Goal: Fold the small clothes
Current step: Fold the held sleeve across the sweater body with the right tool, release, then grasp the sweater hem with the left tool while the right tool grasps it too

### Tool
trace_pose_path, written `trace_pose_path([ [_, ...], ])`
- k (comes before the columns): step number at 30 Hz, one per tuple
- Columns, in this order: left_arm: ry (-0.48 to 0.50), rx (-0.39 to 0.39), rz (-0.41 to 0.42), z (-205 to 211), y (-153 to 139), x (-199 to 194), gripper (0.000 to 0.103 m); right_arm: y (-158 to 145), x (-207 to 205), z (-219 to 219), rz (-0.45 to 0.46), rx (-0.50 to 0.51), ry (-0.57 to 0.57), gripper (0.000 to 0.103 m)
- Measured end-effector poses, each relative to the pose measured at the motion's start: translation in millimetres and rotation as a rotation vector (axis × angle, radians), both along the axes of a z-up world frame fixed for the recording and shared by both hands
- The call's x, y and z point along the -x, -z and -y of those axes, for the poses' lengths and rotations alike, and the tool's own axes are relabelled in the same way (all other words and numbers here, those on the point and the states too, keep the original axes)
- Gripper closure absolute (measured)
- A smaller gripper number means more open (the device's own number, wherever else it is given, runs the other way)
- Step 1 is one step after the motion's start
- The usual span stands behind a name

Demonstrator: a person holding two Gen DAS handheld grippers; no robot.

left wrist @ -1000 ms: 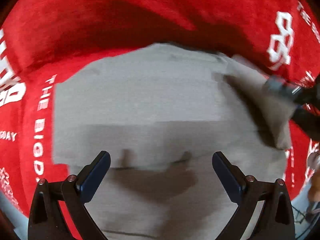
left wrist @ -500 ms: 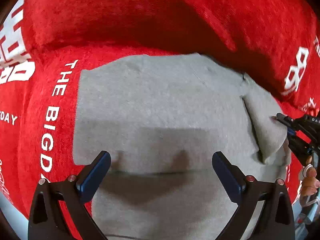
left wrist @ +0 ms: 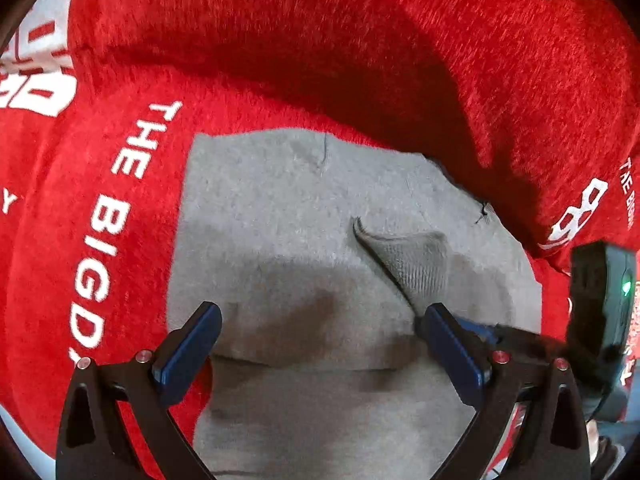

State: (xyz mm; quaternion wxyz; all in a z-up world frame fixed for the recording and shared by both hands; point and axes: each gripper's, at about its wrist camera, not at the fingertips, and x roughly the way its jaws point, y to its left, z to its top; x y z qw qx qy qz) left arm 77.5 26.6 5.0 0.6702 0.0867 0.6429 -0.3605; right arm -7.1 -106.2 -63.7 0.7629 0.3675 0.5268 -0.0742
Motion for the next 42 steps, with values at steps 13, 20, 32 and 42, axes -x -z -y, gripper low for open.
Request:
trace_pose_path([
  [13,0.073,-0.005,-0.136,37.1,29.8,19.2,0.029,1.4,164.5,55.3,-0.009,-0.232,0.433,0.056],
  [20,0.074,0.033,-0.192,51.4,30.8,18.9,0.094,32.0,272.2,78.7,0.078,-0.416,0.906,0.057],
  [32,0.153,0.012,-0.122,29.3,23.3,51.5,0.094,14.2,269.8,107.8,0.014,-0.185,0.781,0.097],
  [42,0.128,-0.107,0.035,-3.4,1.7,32.3,0.094,3.8,254.0,86.1,-0.108,-0.193,0.543,0.070],
])
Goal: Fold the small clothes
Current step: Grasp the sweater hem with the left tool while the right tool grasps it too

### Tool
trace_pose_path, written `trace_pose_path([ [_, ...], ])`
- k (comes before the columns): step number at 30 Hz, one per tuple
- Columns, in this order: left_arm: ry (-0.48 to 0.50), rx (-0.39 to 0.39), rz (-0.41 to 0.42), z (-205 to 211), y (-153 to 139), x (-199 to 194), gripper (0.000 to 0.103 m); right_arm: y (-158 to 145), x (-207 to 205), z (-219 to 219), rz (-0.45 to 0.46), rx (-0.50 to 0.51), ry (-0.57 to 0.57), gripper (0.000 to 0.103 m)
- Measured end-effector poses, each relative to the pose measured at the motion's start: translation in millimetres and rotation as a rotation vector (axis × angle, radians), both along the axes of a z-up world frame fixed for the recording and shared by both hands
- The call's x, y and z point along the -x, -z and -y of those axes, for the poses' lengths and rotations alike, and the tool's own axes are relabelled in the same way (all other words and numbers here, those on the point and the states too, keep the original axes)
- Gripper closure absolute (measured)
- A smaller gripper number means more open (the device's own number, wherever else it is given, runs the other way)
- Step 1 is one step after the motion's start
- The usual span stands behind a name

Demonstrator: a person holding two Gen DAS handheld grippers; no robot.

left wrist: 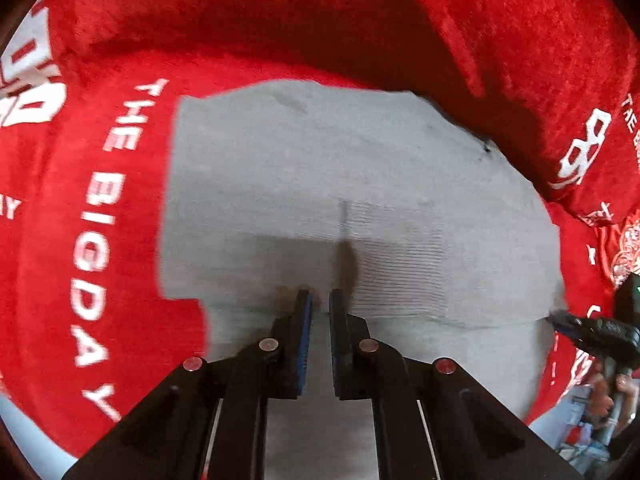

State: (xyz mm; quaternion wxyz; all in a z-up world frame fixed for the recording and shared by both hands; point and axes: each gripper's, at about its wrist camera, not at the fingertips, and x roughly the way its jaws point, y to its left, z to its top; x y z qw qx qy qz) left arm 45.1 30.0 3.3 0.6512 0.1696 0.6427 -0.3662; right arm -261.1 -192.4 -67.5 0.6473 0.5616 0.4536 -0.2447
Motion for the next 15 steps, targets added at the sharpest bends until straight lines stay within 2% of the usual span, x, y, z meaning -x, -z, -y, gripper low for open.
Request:
trace_pose_path([
  [3,-0.008,0.006,0.026,-2.2,-12.9,-8.3,0.094,-31.5,3.3,-2.8,0.049,0.106,-0.030,0.070],
  [4,-0.003,0.014,0.037,0.8,-17.4,-8.4,0.094,-39.1,7.6,1.4,0.060,0.141,-0.011,0.070],
  [6,0.017,0.020,0.042,12.2,-19.6,-4.9,0.094,-44.1,18.1,20.0,0.051,0.190,0.060,0.061],
  [7,0.026,0.017,0.040,15.4,-18.5,-3.0,0.094,-39.8,19.4,30.3,0.026,0.192,0.099,0.057],
  [11,0.056,-0.001,0.038,41.0,-5.8,12.8,0.094,-5.0,16.6,70.6,0.009,0.132,0.206,0.057],
  [15,0.068,-0.024,0.048,55.5,6.5,24.2,0.094,13.7,-3.4,92.8,0.002,0.141,0.172,0.057],
])
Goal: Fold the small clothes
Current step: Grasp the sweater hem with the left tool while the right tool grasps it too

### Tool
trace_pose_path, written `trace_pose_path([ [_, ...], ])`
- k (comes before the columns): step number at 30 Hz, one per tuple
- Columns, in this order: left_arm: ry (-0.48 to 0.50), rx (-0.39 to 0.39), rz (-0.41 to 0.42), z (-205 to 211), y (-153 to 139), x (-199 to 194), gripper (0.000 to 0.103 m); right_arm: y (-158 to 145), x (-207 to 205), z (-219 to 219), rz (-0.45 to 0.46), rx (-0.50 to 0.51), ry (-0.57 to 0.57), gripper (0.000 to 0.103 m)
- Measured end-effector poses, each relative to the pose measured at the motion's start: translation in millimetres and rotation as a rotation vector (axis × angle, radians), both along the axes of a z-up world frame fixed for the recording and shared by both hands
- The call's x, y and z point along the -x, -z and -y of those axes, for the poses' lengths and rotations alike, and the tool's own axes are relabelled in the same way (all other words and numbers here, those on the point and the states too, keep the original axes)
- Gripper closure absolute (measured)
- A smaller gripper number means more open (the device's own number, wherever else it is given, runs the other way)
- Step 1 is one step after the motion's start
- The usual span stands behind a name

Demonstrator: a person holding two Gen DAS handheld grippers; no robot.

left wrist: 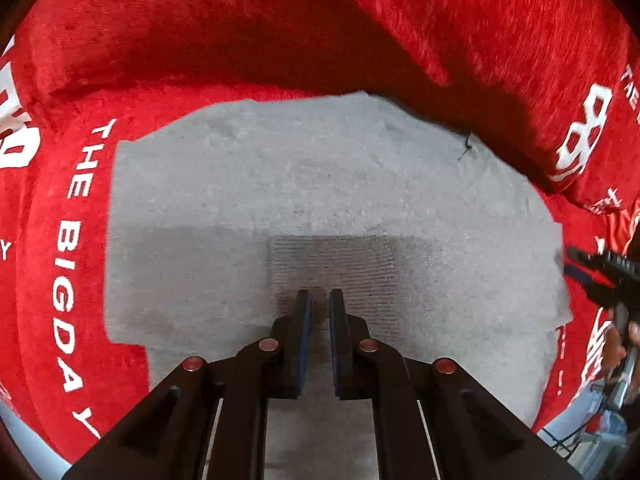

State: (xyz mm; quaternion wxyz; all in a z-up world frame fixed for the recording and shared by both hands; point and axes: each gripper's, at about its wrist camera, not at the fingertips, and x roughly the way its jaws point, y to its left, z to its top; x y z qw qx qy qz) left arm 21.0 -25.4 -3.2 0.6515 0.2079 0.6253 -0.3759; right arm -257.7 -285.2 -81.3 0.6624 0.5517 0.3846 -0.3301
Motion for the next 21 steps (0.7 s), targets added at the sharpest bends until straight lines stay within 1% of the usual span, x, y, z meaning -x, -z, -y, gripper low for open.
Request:
trace_pose_path([
  [2,0.001,-0.019,0.001,2.0,6.0,2.0,0.094,9.3,-9.5,7.6,-0.013,-0.013,-0.014,0.058],
  [3,0.001,-0.026,0.004,1.8,7.9,2.0,0.094,10.5,-12.7,10.5,-0.009,-0.014,-0.020,0.061],
  [4,0.001,-0.028,0.007,2.3,8.8,3.2,0.094,8.7,-16.5,11.8,-0.003,-0.012,-0.036,0.089],
  [5,0.003,-0.030,0.011,4.3,9.7,5.2,0.094,8.2,-21.2,11.0,-0.005,-0.012,-0.057,0.095],
  [8,0.022,-0.043,0.034,9.1,11.1,9.4,0.094,-15.0,-38.0,4.6,-0.087,0.130,-0.162,0.095],
  [10,0.035,-0.049,0.047,11.0,11.7,11.3,0.094,-22.3,-46.5,-2.2,-0.191,0.226,-0.223,0.095],
  [12,0.039,-0.053,0.053,12.9,12.8,12.1,0.094,-14.2,-52.0,-0.1,-0.277,0.247,-0.247,0.096],
  [14,0.037,-0.056,0.056,13.9,13.0,11.9,0.094,-0.5,-50.9,5.6,-0.324,0.229,-0.241,0.098],
  [16,0.037,-0.056,0.053,16.6,13.5,13.3,0.094,0.2,-45.3,9.6,-0.291,0.206,-0.209,0.098],
  [17,0.040,-0.055,0.052,17.7,14.0,13.7,0.094,-4.6,-42.3,8.8,-0.276,0.205,-0.198,0.098],
  [20,0.046,-0.053,0.045,21.5,14.7,13.9,0.094,-18.4,-29.6,2.6,-0.286,0.202,-0.193,0.098],
  [21,0.045,-0.055,0.043,21.3,13.6,13.1,0.094,-23.7,-26.0,-1.4,-0.261,0.188,-0.189,0.098],
])
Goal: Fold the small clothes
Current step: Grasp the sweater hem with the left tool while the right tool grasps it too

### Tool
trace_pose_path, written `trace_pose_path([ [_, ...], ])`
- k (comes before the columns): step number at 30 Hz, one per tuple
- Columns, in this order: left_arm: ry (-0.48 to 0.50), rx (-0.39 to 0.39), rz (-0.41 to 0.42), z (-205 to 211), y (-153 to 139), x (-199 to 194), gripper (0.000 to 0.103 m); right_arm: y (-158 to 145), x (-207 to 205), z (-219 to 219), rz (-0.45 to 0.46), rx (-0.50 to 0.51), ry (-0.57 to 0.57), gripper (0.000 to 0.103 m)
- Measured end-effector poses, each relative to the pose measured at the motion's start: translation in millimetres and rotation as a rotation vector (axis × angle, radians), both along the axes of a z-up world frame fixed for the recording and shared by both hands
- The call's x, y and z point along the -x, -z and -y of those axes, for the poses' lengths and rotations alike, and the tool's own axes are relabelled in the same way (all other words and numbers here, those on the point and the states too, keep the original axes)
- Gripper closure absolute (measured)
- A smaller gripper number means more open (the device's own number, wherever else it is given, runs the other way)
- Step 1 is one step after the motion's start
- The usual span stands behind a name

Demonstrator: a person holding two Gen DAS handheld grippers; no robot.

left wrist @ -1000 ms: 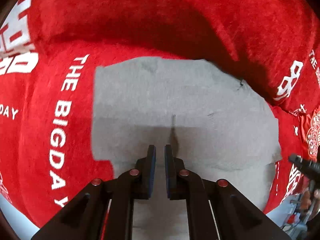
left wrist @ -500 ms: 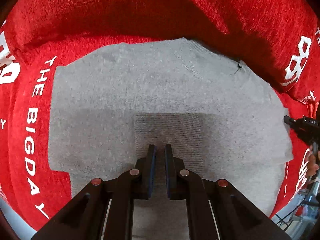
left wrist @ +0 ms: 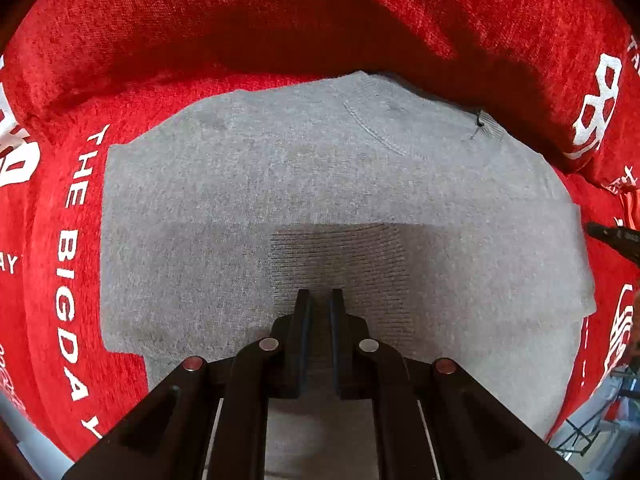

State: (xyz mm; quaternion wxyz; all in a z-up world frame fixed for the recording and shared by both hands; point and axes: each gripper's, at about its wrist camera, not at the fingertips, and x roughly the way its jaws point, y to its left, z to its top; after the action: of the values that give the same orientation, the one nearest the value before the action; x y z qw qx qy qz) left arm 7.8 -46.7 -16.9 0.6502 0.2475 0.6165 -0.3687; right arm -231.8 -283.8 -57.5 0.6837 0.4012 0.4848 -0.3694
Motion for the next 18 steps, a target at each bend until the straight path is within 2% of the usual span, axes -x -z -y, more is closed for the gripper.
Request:
trace_pose_path([
  [3,-0.001,-0.003,0.001,-2.8,-4.2,-5.0,0.094,-16.3,11.4,-17.9,0.094,-0.063,0.004,0.097],
  [6,0.007,-0.015,0.004,-6.6,-4.6,-6.3,0.094,-17.7,8.2,-46.0,0.129,-0.113,-0.028,0.097],
  [8,0.005,-0.024,0.004,-8.6,-3.2,-9.1,0.094,-10.5,8.5,-60.0,0.101,-0.134,-0.041,0.097],
  [10,0.003,-0.030,0.007,-14.7,-3.3,-13.3,0.094,6.7,8.3,-69.5,0.028,-0.158,-0.042,0.098],
  [11,0.001,-0.035,0.009,-16.2,-3.8,-14.9,0.094,14.0,14.1,-72.4,0.035,-0.168,-0.029,0.098],
  [14,-0.006,-0.041,0.003,-25.2,-4.0,-18.7,0.094,9.7,23.3,-74.6,0.060,-0.158,-0.010,0.099],
  [18,-0.015,-0.050,0.011,-35.6,-8.6,-21.0,0.094,-3.5,32.9,-78.7,-0.004,-0.128,-0.026,0.097],
])
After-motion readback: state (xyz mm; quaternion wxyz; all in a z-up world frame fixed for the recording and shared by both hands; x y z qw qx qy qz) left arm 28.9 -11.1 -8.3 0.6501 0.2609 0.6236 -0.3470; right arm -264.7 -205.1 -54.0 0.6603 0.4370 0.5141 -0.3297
